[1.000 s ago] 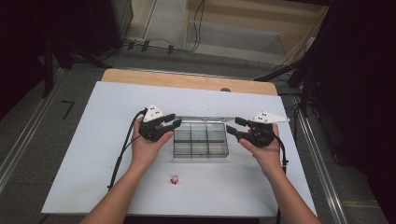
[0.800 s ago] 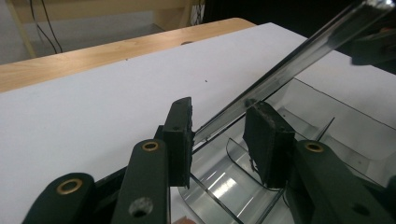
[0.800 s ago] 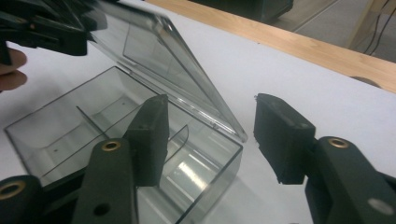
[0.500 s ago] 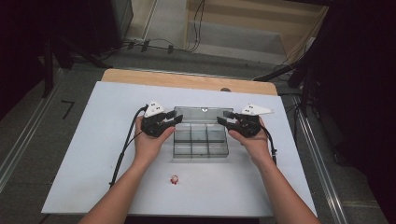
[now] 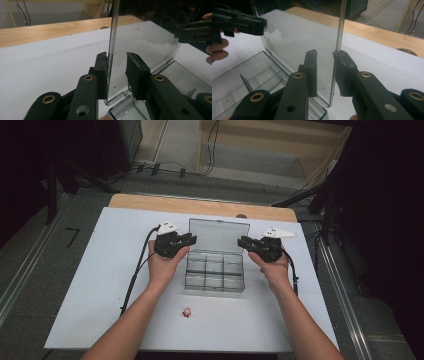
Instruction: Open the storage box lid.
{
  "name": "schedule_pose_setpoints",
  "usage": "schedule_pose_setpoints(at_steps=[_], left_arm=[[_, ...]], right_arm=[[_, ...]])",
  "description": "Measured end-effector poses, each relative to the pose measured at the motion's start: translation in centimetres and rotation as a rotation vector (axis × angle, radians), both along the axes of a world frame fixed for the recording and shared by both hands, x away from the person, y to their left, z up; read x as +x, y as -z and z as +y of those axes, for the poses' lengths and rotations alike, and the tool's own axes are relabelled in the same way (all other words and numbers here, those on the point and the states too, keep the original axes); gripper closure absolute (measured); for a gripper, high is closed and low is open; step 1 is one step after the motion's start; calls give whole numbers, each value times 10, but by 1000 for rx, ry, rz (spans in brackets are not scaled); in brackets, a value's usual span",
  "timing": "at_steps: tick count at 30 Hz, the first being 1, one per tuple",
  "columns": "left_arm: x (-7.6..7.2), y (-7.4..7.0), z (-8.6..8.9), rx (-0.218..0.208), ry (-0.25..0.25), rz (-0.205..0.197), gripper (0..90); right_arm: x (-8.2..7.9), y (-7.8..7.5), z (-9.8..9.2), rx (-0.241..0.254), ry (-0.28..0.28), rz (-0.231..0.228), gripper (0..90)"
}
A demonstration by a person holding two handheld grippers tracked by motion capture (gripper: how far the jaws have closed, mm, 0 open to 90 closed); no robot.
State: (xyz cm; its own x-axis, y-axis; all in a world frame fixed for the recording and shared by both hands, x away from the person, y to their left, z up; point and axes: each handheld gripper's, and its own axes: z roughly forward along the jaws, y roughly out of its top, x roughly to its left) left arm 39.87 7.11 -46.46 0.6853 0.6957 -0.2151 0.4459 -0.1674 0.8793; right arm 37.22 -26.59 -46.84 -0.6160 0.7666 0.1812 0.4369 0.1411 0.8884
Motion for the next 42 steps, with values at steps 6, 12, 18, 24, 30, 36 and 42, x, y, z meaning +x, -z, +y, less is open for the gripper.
schedule_pose_setpoints(at_steps=[6,12,18,24,30,36,42], left_arm=[[13,0,-3,-20,-3,41,720],[19,2,0,-21,-16,48,721],[20,2,4,-24,-23,62,729],[24,5,6,-51,-20,84,734],[28,9,6,-75,-27,105,719],[33,11,4,-72,-25,129,666],[36,14,2,-61,-35,155,648]], right_arm=[[3,2,-2,32,35,32,714],[11,7,4,37,55,32,706],[21,8,7,55,58,50,688],[24,9,9,47,63,56,670],[28,12,10,62,79,77,643],[33,16,11,71,88,98,608],[38,19,11,94,89,126,596]])
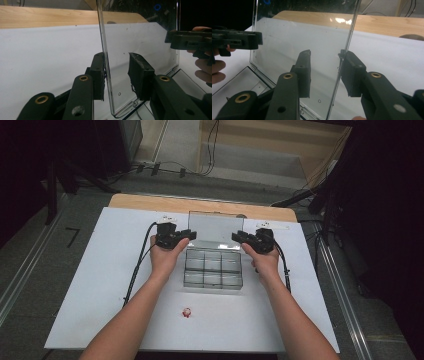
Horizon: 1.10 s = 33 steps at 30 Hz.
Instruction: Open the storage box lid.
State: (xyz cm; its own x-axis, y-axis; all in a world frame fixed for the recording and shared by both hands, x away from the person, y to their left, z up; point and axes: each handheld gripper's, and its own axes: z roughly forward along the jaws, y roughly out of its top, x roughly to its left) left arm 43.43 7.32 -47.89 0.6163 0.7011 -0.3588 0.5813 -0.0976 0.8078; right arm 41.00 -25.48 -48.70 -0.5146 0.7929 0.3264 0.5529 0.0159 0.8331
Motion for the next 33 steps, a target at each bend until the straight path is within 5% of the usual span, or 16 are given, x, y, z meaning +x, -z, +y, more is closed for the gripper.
schedule_pose_setpoints(at_steps=[10,33], left_arm=[[7,5,-2,-25,9,67,599],[12,17,-9,18,14,131,436]], right_arm=[[7,6,-1,35,2,45,575],[16,20,1,52,27,155,487]])
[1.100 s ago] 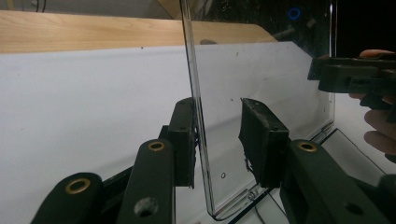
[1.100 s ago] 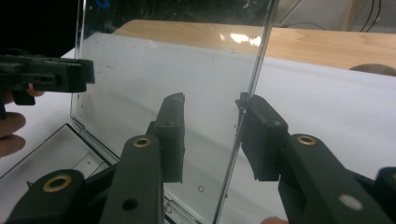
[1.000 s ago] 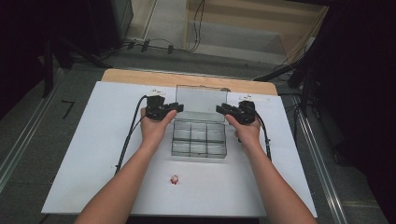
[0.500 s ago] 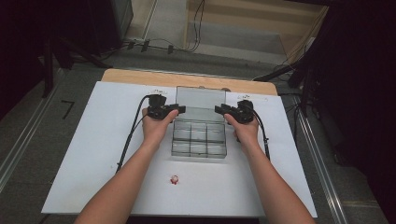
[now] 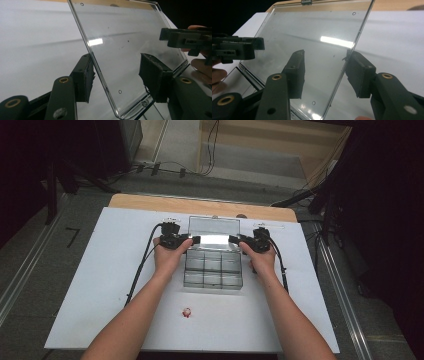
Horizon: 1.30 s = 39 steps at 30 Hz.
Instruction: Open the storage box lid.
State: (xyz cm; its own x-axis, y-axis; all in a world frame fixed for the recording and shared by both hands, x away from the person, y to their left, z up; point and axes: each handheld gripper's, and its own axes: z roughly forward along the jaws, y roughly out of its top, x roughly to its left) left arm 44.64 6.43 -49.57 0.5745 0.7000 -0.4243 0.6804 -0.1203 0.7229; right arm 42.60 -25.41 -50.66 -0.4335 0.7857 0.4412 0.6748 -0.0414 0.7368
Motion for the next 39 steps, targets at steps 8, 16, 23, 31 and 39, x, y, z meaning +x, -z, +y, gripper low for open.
schedule_pose_setpoints(at_steps=[8,16,23,31,39], left_arm=[[1,5,0,8,-3,26,388],[0,5,0,14,2,27,360],[-4,-2,12,-1,-18,4,315],[-19,-11,27,-17,-5,-59,238],[-40,-21,38,-11,30,-120,152]], right_arm=[[2,5,-1,-12,9,42,448],[2,6,-1,-11,7,44,445],[-1,3,-2,-70,-19,15,413],[-15,-13,0,-90,-44,-66,261],[-31,-19,8,-131,-100,-106,118]])
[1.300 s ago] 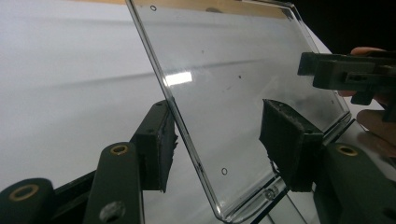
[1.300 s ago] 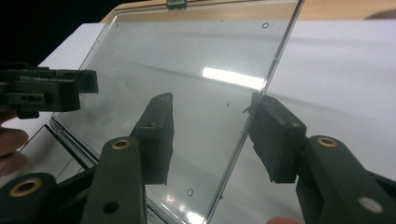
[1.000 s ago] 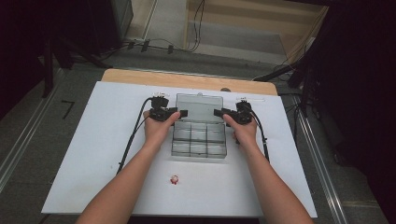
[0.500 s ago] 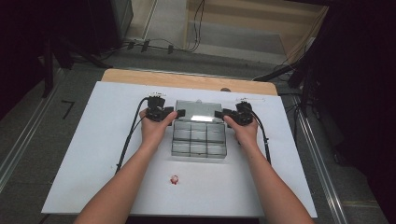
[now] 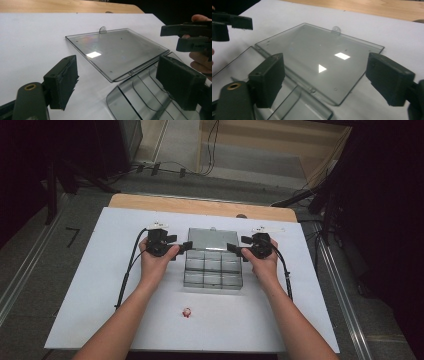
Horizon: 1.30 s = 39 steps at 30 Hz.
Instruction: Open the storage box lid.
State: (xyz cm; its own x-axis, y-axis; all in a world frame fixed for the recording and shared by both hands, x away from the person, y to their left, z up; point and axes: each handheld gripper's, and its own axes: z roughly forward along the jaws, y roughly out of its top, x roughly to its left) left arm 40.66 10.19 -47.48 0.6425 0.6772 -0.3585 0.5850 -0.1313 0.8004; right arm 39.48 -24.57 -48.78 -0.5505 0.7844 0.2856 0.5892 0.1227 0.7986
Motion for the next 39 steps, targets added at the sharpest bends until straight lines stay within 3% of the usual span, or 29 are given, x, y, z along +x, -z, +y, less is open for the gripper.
schedule_pose_setpoints(at_steps=[7,12,14,17,39], left_arm=[[-15,-5,7,-18,45,-29,42],[-26,-8,8,-1,64,-60,16],[-29,-10,8,-4,72,-70,16],[-34,-12,9,-9,78,-75,15],[-77,-9,21,24,92,-136,0]], right_arm=[[-17,-5,4,10,-48,-28,75],[-30,-12,6,9,-84,-70,61],[-35,-14,7,7,-104,-77,7],[-44,-15,11,-9,-112,-89,0],[-92,-17,32,-46,-186,-133,0]])
